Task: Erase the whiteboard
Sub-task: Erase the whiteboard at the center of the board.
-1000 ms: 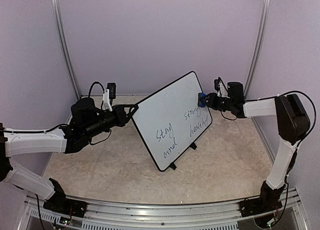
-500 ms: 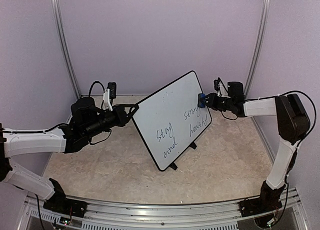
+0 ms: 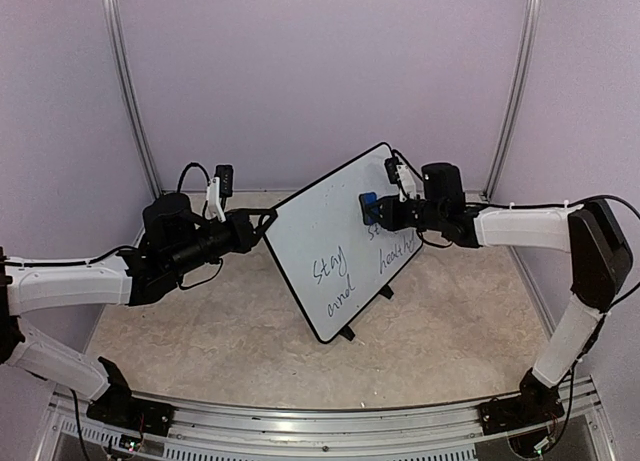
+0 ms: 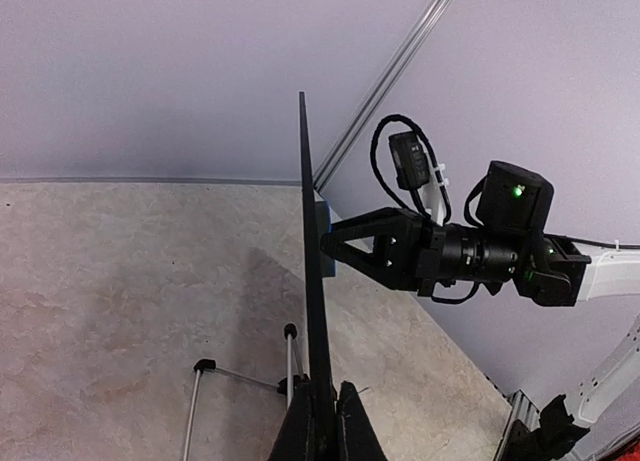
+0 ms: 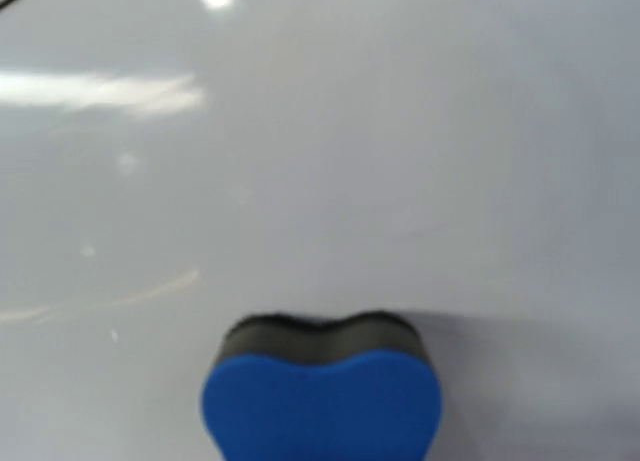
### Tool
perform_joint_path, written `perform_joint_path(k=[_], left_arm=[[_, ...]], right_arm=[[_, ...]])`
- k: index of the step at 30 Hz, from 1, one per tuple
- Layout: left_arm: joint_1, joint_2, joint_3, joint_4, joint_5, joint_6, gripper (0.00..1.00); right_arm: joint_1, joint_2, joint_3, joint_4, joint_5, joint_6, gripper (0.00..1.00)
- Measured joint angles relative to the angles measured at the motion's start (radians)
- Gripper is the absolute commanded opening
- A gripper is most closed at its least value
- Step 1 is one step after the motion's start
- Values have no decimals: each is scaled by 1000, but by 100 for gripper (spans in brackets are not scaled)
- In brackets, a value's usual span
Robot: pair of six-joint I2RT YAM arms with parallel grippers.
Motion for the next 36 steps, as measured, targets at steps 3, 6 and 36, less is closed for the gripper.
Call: perform_joint_path(k=[3, 6, 36], left_arm=[[0, 0, 0, -7, -14, -3, 0], [0, 0, 0, -10, -23, -6, 0], [0, -39, -106, 118, -16, 26, 0]], right_arm=[[98, -31, -39, 1, 77, -39, 26], [177, -53, -73, 4, 146, -56, 25], [648, -35, -109, -113, 680, 51, 24]])
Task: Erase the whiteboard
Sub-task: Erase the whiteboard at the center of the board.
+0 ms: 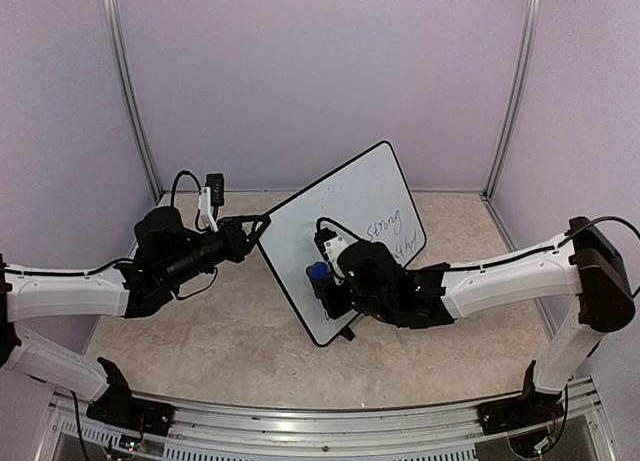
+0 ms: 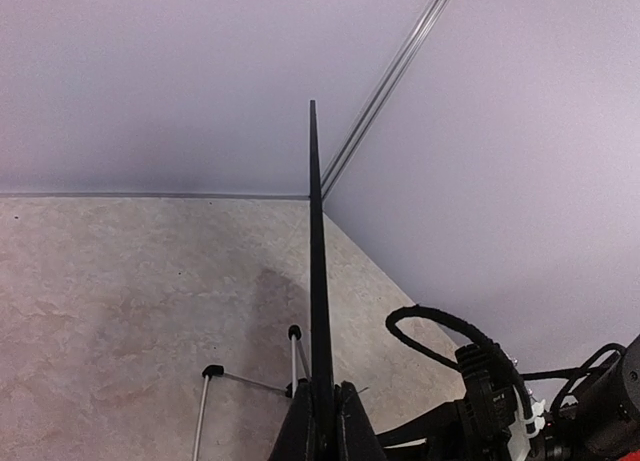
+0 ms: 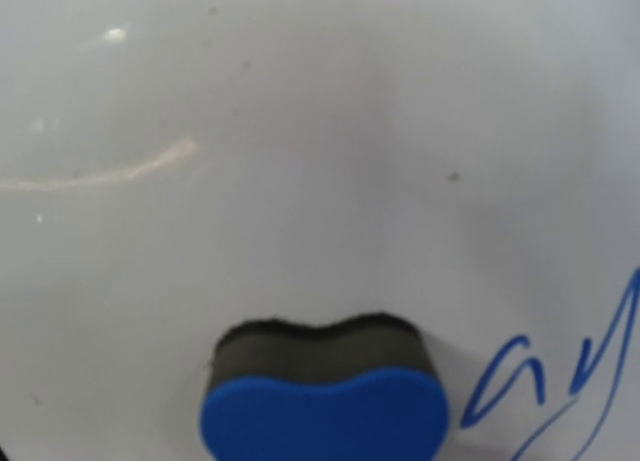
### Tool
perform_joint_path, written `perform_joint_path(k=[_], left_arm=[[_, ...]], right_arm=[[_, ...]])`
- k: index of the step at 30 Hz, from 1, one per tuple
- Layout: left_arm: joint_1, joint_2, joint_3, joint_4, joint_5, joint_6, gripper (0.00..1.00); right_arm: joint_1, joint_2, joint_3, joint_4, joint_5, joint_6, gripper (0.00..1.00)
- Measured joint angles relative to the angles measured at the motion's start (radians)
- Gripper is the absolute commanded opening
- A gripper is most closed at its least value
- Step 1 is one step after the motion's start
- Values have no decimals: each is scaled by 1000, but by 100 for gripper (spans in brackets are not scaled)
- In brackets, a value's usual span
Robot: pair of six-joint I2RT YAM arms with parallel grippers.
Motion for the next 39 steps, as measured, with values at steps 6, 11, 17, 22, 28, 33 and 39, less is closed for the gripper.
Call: perform_joint_path(k=[6, 11, 17, 22, 28, 33, 39], left_arm=[[0, 5, -1, 13, 11, 4, 0], [0, 8, -5, 29, 18, 10, 0], [-1, 10, -7, 47, 42, 20, 0], [-4, 19, -7, 72, 67, 32, 0], [-11, 19, -7, 90, 85, 52, 0], [-12, 21, -7, 100, 98, 67, 0], [-12, 27, -7, 110, 97, 67, 0]], right_arm=[[5, 0, 8, -14, 28, 27, 25], [6, -1, 7, -23, 31, 43, 24], [15, -19, -91, -27, -6, 87, 24], [30, -15, -126, -87, -21, 109, 24], [34, -15, -84, -173, -13, 87, 24], [33, -14, -28, -254, -3, 31, 25], [20, -26, 16, -282, 8, -29, 24]])
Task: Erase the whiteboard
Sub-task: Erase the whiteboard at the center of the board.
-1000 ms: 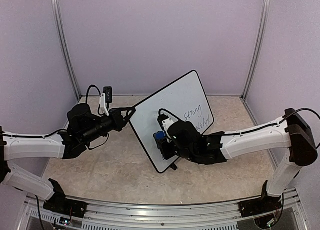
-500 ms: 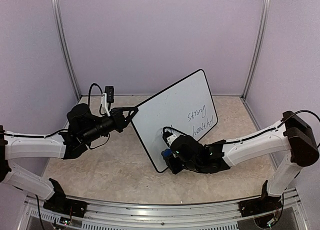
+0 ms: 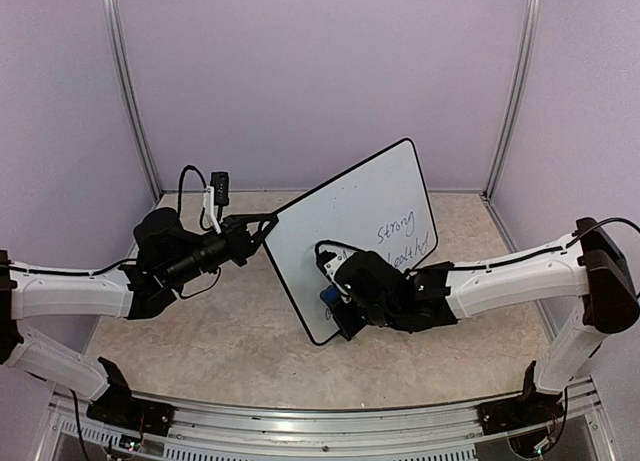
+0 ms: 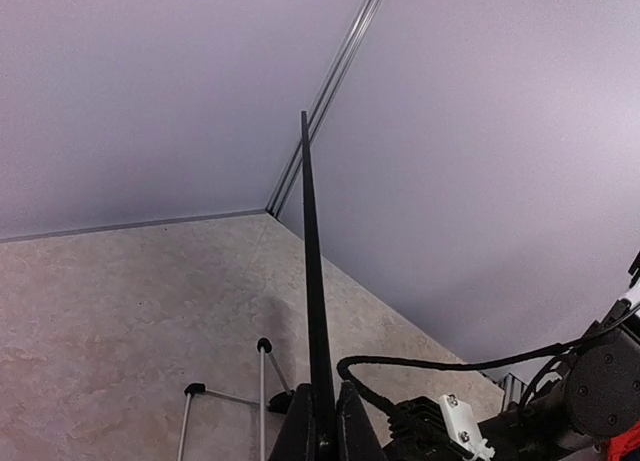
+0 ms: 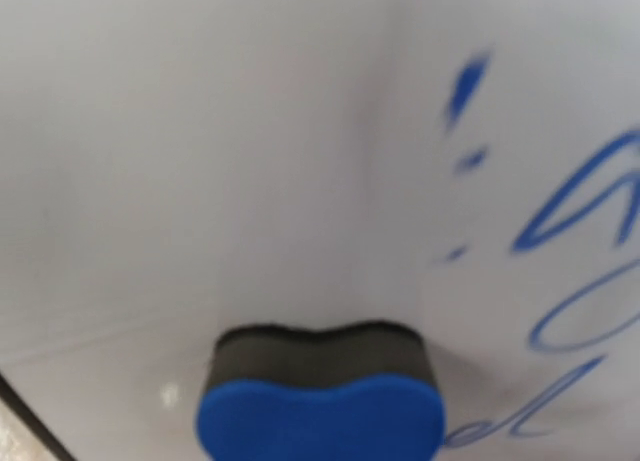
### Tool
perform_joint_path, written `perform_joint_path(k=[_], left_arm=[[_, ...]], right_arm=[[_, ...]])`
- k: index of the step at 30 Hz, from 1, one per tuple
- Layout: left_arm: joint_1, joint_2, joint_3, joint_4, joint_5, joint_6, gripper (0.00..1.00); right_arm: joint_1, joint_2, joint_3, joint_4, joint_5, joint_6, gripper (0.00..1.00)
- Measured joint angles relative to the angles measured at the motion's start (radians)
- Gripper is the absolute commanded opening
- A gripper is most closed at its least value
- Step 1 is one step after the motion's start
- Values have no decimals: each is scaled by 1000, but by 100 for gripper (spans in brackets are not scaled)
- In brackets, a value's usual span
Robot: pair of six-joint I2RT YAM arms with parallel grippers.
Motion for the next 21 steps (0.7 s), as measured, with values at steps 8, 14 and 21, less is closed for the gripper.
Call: perform_joint_path(k=[8, 14, 21], left_arm=[[0, 14, 0, 25, 8, 0, 0], [0, 22, 0, 38, 11, 0, 0], [0, 27, 0, 47, 11, -1, 0]], right_arm=[[-22, -40, 15, 48, 27, -47, 24], [-23, -44, 27, 76, 40, -65, 24], [-24, -45, 22, 89, 42, -60, 24]])
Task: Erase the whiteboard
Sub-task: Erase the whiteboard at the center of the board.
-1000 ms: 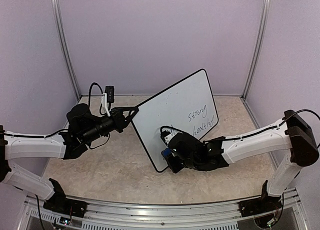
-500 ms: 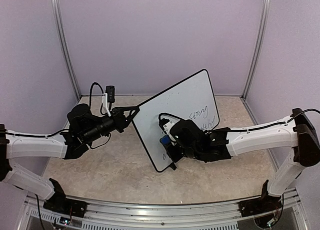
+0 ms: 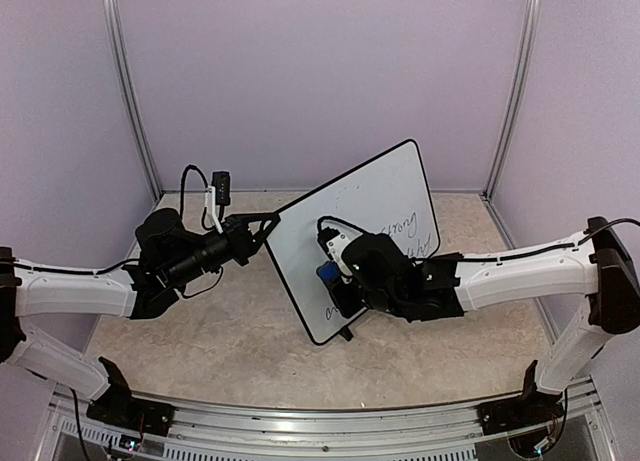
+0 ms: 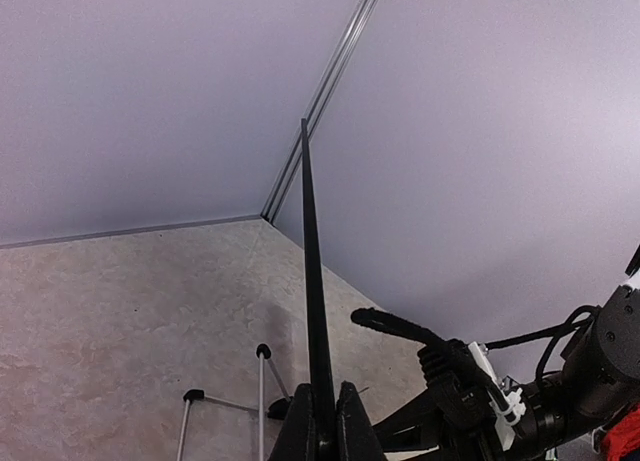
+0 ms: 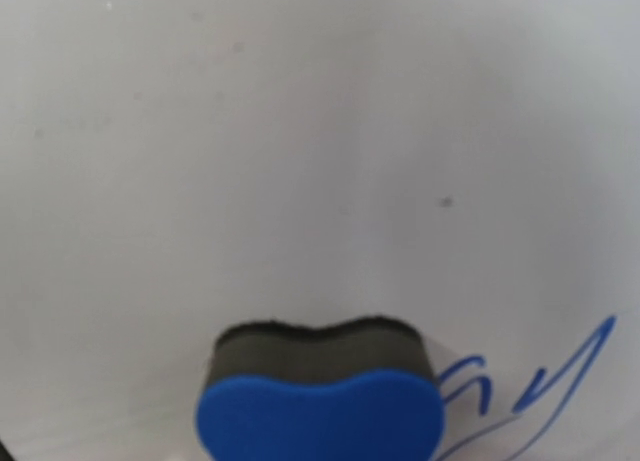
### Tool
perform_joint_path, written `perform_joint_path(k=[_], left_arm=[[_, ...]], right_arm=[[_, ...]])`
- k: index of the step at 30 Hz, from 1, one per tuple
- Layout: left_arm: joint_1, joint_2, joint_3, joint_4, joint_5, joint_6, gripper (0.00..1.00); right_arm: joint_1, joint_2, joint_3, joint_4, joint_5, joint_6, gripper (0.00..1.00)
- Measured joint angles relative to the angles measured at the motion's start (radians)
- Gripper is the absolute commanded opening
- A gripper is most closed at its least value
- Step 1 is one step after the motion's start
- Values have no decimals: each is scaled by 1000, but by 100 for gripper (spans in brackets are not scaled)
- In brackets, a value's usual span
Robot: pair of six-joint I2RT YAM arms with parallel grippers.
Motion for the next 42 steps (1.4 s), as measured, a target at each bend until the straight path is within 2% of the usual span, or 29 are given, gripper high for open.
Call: perform_joint_path(k=[14, 24, 30, 35, 42], left_arm=[[0, 1, 0, 8, 21, 4, 0], [1, 3, 0, 10, 16, -1, 0], [2, 4, 0, 10, 19, -2, 0], [2, 4, 0, 10, 18, -1, 0], [2, 4, 0, 11, 20, 0, 0]], right_arm=[[-17, -28, -181, 64, -33, 106, 24], [-41, -31, -95, 12, -33, 55, 24], [-63, -51, -20, 28, -17, 12, 24], [-64, -49, -19, 41, -14, 12, 25], [-64, -64, -179, 100, -22, 98, 24]])
